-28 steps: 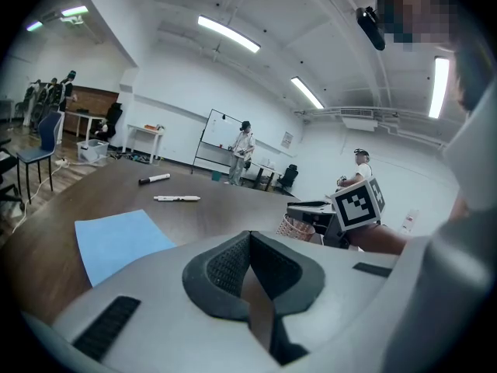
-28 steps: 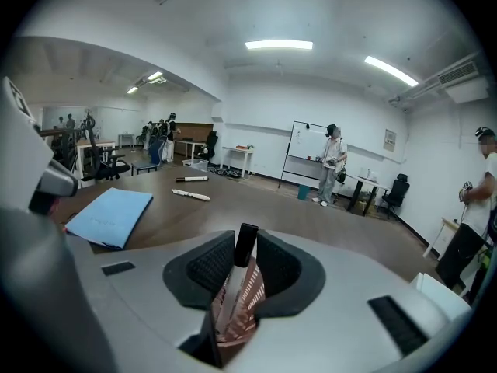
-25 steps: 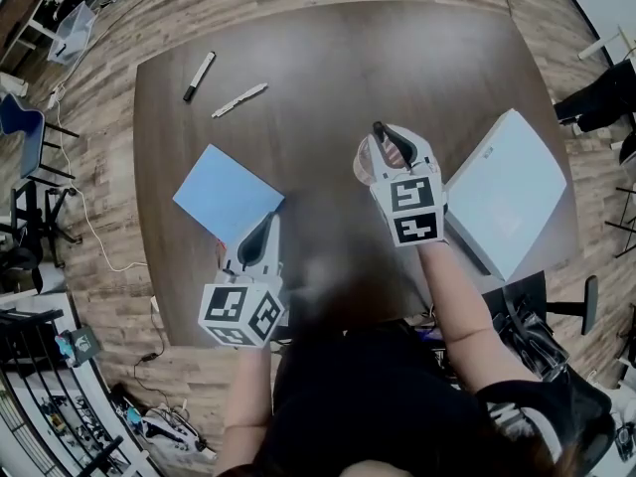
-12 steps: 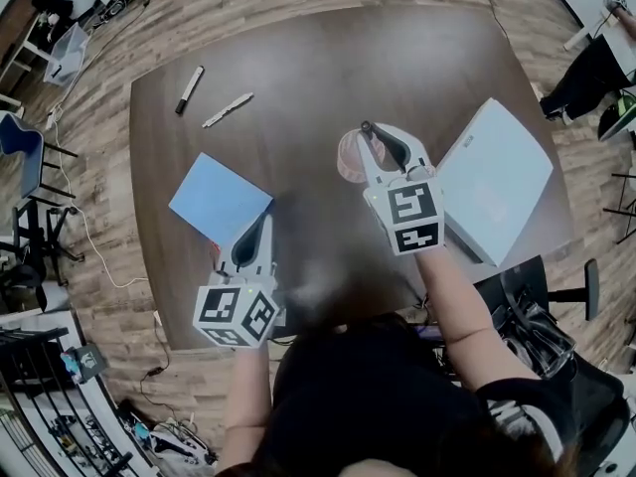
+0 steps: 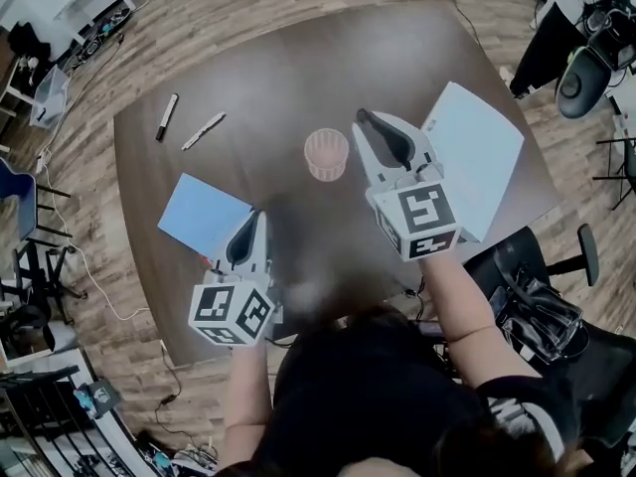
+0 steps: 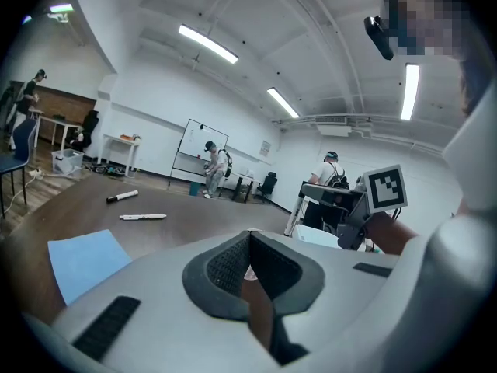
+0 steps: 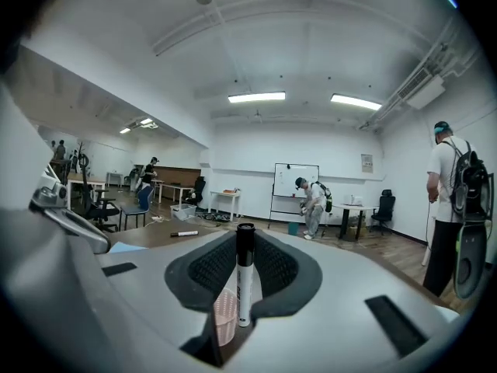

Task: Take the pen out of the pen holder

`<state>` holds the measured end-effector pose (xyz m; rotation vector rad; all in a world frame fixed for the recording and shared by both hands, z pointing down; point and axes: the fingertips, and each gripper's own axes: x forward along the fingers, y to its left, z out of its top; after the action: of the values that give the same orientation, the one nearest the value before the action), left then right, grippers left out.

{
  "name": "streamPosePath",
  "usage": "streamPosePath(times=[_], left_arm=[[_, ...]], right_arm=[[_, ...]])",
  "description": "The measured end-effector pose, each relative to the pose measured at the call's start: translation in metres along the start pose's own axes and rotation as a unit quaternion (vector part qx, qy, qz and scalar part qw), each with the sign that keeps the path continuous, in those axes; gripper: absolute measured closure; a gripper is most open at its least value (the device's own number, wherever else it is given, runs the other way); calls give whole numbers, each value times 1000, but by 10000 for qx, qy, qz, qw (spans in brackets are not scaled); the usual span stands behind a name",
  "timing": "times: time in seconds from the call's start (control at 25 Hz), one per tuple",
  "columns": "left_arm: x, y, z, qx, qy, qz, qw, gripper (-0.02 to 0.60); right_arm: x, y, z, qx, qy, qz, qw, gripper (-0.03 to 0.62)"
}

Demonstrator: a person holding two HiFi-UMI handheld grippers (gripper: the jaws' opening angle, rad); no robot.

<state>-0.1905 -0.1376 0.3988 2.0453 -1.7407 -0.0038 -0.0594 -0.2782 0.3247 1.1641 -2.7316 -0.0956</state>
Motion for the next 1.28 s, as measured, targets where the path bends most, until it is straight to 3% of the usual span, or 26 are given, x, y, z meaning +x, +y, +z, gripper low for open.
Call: streamPosePath(times=[0.36,0.6,0.8,1.0,1.28], left_arm=[[20,-34,-7,110,156,-553,9983,566],[37,-56,-15,151,283,-866,9957,566],[45,-66,-21,183,414,-1002,9939,566],[47,-68,-26,221,478,-998,9936,566],[48,-66,-31,232,537,-930,9939,566]], right_arm=[[-50,-52,-16,-503,427,-717,9952,510],[-77,-83,-56,-1510,1355,-1010,9740,508],[-88,-93,-105,-2523,2231,-858,9377,510],[-90,-88,-139,-3131,2579,-569,9123,510],[-83,-74,-172,-3354,2780,-40,9001,508]])
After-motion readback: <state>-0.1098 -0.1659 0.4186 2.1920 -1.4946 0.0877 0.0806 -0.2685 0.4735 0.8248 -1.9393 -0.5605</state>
